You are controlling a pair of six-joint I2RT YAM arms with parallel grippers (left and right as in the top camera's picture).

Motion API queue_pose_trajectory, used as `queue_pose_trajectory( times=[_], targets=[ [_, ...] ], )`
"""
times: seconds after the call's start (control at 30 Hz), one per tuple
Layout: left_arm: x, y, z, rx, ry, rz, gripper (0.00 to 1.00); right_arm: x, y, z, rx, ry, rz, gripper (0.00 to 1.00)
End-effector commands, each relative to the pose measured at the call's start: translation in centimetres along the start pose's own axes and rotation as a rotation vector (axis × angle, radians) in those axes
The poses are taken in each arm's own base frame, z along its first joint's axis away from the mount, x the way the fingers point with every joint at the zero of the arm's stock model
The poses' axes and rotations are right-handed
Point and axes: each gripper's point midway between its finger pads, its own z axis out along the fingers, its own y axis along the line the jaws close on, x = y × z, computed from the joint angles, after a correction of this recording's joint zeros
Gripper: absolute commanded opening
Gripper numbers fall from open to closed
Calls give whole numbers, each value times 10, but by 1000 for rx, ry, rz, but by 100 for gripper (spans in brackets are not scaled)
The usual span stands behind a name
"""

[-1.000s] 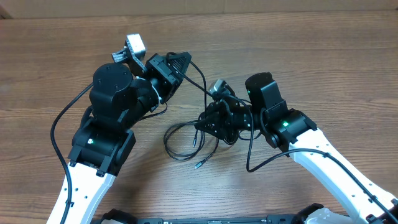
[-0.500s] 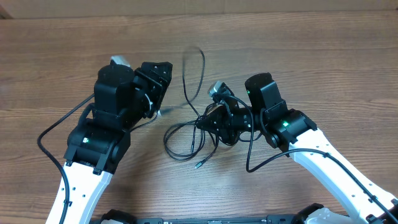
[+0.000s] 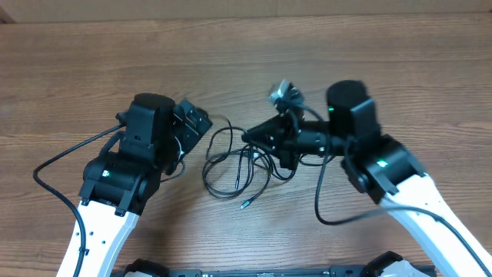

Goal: Untangle cables

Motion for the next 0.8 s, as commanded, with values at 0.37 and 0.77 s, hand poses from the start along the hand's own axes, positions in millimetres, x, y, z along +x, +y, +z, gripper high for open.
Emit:
queue_pose_trajectory(
  times=[0.37, 0.77],
  targets=[
    [1, 23, 13, -138, 22, 62, 100, -117, 36, -72, 211, -348, 29, 4],
    [-2, 28, 17, -175, 7, 65, 100, -108, -12, -91, 459, -423, 316, 4]
  ],
)
